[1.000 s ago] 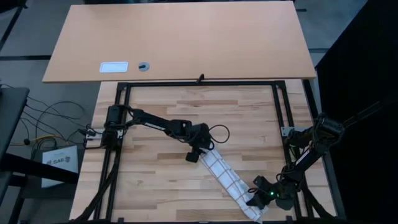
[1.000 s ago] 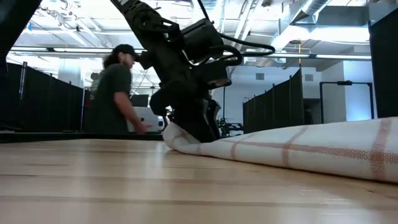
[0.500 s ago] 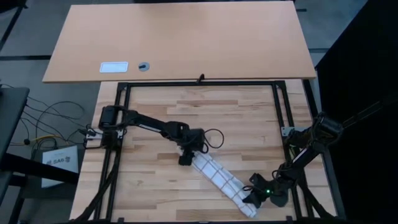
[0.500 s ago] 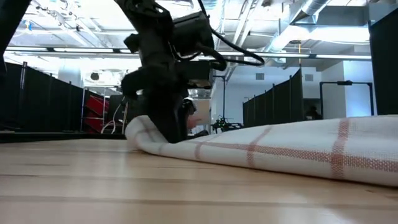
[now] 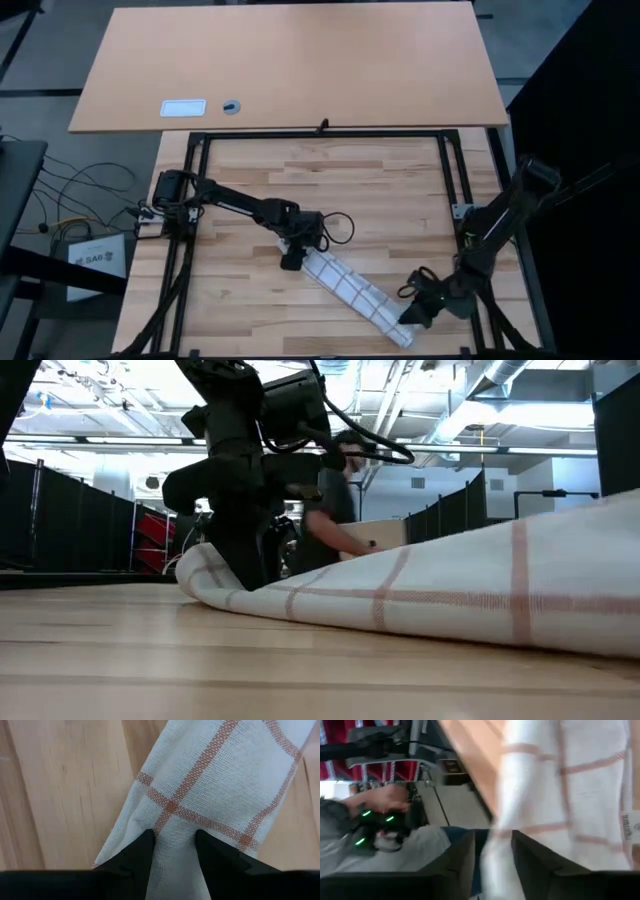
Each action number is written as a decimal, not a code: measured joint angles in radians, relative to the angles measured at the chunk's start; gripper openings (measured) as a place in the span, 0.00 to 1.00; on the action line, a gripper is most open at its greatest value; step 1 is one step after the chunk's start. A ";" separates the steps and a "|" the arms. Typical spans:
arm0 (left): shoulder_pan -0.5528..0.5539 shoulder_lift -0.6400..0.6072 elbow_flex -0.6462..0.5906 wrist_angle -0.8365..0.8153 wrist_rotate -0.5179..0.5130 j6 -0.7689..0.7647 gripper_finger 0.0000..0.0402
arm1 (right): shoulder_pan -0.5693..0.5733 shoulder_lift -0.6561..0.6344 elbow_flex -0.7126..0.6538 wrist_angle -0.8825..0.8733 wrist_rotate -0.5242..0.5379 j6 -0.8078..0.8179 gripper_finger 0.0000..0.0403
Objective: Roll towel
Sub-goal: Roll the white checkered towel
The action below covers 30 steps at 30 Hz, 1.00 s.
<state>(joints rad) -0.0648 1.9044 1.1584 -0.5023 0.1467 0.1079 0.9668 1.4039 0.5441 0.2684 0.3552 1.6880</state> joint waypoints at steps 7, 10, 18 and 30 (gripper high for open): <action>0.012 -0.002 -0.031 0.003 0.006 0.004 0.34 | -0.015 -0.134 0.225 -0.428 0.040 -0.141 0.35; 0.012 -0.003 -0.047 0.010 0.005 0.012 0.34 | -0.086 -0.041 0.343 -0.388 0.016 -0.299 0.34; 0.014 -0.003 -0.045 0.019 0.002 0.014 0.34 | -0.160 0.266 0.448 -0.282 -0.243 -0.331 0.31; 0.006 -0.002 -0.043 0.008 0.001 0.050 0.34 | -0.050 0.336 0.448 -0.581 -0.245 -0.154 0.31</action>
<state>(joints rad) -0.0586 1.9022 1.1151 -0.4941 0.1474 0.1575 0.9166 1.7398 0.9920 -0.3131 0.1103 1.5337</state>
